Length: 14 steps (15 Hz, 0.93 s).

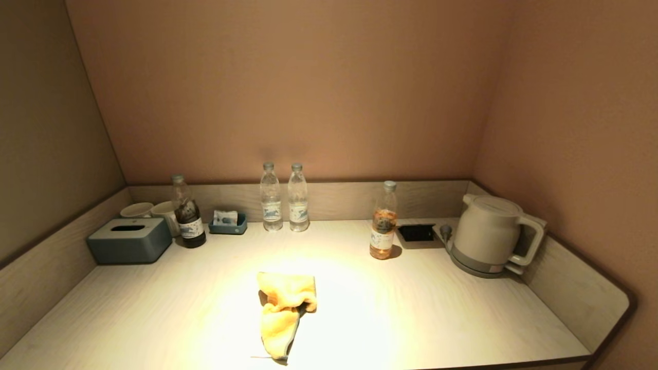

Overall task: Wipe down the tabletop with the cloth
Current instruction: Pick up the tablecloth

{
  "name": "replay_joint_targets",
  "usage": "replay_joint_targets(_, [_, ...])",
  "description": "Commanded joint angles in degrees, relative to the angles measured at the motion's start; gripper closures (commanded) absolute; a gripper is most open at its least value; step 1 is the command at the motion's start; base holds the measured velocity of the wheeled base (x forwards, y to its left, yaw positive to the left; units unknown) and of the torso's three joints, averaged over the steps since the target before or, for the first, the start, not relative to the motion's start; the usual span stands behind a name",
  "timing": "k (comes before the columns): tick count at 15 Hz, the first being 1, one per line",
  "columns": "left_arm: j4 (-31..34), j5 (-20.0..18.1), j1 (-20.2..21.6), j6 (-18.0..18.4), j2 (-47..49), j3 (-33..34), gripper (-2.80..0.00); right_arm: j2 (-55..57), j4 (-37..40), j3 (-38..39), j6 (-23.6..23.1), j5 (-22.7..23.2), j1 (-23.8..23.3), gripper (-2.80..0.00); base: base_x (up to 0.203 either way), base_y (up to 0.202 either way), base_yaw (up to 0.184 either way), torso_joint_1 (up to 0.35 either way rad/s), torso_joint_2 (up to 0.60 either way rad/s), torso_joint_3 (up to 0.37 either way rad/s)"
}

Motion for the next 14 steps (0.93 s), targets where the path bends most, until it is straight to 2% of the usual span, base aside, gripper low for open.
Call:
replay_joint_targets(1, [0.0,0.1,0.0,0.0,0.0,-0.1,0.0,0.1,0.0,0.0,0.0,0.0,0.0,0.0,0.0,0.0,0.0,0.0,0.0,0.0])
replay_joint_targets(5, [0.1,0.2,0.0,2.9,0.1,-2.8,0.0,0.1,0.0,0.0,0.0,0.0,0.0,0.0,0.0,0.0,0.0,0.0,0.0,0.0])
replay_joint_targets(7, [2.2,-0.1,0.0,2.6,1.4,-4.8,0.0,0.1,0.0,0.0,0.0,0.0,0.0,0.0,0.0,0.0,0.0,0.0,0.0,0.0])
replay_joint_targets(8, [3.9,-0.4,0.0,1.6,3.6,-8.8,0.0,0.1,0.0,0.0,0.0,0.0,0.0,0.0,0.0,0.0,0.0,0.0,0.0,0.0])
replay_joint_targets(10, [6.5,-1.3,0.0,-1.3,13.6,-17.7,0.0,0.1,0.0,0.0,0.0,0.0,0.0,0.0,0.0,0.0,0.0,0.0,0.0,0.0])
replay_joint_targets(14, [9.0,-4.4,-0.1,-5.5,43.6,-31.6,0.0,0.1,0.0,0.0,0.0,0.0,0.0,0.0,0.0,0.0,0.0,0.0,0.0,0.0])
